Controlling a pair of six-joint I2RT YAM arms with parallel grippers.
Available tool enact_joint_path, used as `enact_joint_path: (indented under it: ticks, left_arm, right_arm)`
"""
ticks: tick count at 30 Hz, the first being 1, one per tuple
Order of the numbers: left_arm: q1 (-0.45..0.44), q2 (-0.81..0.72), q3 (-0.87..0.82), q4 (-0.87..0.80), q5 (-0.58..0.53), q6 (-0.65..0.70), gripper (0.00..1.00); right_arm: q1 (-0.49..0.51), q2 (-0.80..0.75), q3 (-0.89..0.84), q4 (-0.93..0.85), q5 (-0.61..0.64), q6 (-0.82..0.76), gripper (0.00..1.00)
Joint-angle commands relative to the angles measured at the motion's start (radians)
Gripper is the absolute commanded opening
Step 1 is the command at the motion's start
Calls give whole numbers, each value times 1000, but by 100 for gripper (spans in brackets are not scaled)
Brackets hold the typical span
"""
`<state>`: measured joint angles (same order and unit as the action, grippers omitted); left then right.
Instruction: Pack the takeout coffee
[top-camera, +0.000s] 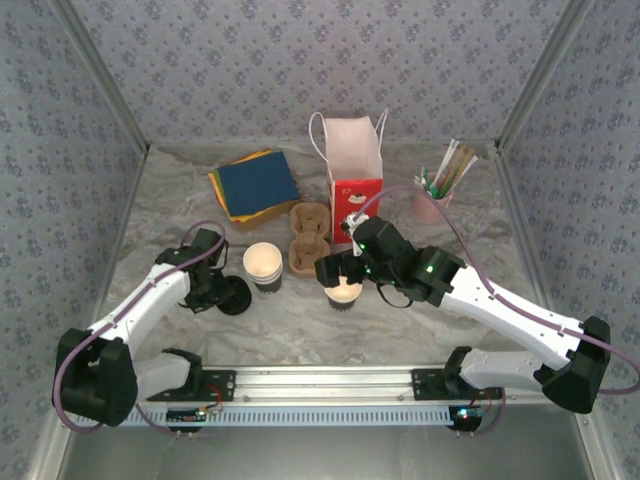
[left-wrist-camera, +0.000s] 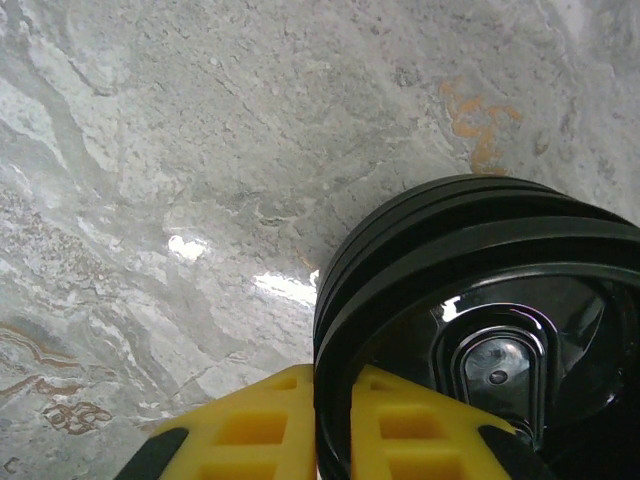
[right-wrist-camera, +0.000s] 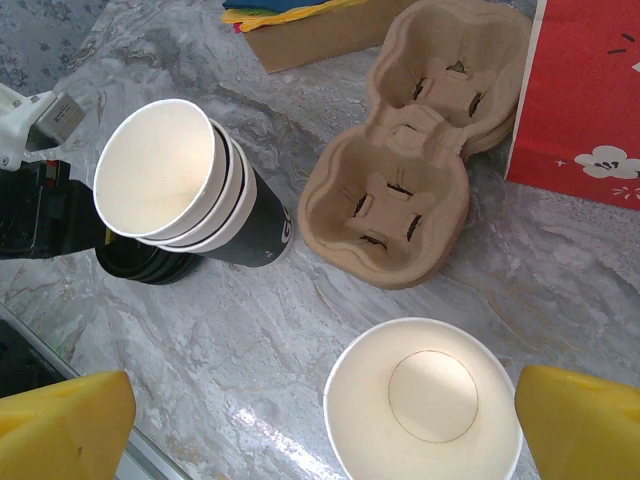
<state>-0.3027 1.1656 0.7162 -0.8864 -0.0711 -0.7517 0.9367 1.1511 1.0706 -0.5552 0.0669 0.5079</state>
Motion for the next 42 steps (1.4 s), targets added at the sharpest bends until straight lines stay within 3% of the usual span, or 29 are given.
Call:
enact_joint_path:
  ticks: [1,13,21,28,34,42]
  left_arm:
    - [5,-12,18,-30,-8,8,5]
    - [6,-72,95,-125,-20,4,0]
    - [22,-142,206,-201,29,5,0]
    - [39,-202,361,-193,145,2,0]
    - [39,-210,457,-143,261,-23,0]
    - [39,-218,433,174,567,-183,0]
  right_arm:
    - [6,-3,25,-9,20,-6,100]
    - [6,8,27,-3,17,-11,100]
    - [-1,16,51,-3,9,-21,100]
    - [-19,25,112,2,-21,-43,100]
    - [-61,39,188,50,-141,-51,99]
    - [-122,86,286,117,-304,-22,99]
